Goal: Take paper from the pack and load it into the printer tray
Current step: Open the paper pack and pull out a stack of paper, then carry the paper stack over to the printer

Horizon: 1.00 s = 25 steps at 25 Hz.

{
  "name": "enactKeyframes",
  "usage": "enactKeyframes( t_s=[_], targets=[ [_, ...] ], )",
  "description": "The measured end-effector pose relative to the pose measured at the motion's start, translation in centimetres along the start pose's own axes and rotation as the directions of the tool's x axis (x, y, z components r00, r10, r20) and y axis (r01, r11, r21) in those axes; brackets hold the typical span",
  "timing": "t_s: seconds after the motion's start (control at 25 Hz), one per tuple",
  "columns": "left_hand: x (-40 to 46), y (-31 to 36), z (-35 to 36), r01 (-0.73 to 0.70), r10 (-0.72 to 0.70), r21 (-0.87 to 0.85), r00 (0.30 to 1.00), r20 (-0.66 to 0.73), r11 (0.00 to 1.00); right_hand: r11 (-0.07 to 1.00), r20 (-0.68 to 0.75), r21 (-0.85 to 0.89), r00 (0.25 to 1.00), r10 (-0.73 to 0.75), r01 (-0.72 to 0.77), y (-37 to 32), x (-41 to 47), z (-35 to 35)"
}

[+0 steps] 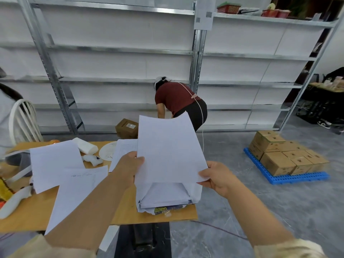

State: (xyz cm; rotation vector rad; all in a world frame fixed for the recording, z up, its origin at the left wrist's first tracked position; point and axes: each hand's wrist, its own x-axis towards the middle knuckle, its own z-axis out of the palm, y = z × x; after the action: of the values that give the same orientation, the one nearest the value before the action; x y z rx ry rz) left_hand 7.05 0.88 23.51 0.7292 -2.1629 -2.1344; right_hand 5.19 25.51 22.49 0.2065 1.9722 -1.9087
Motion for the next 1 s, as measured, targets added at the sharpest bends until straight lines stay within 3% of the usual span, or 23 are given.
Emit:
enactKeyframes(
  t_s=[0.36, 0.56, 1.0],
  targets=[
    [1.5, 1.3, -2.3, -0.086, 0.089, 0.062, 0.995, -0.043, 0.994, 0.977, -0.029, -0.157, 0.988, -0.153, 0.147, -2.9, 2.0, 2.5],
    [1.7, 1.8, -4.0, -0.081, 0.082, 0.015, 0.993, -0.087, 0.997, 0.959, -0.049, -0.183, 0.972, -0.23, 0.217, -5.3, 3.2, 4.6],
    [-0.6, 1.2, -15.3, -0.146, 0.149, 0.035, 0.944, -0.296, 0.989, 0.906, 0.107, -0.267, 0.945, -0.31, 0.328, -5.9, 5.3, 17.2]
  ],
)
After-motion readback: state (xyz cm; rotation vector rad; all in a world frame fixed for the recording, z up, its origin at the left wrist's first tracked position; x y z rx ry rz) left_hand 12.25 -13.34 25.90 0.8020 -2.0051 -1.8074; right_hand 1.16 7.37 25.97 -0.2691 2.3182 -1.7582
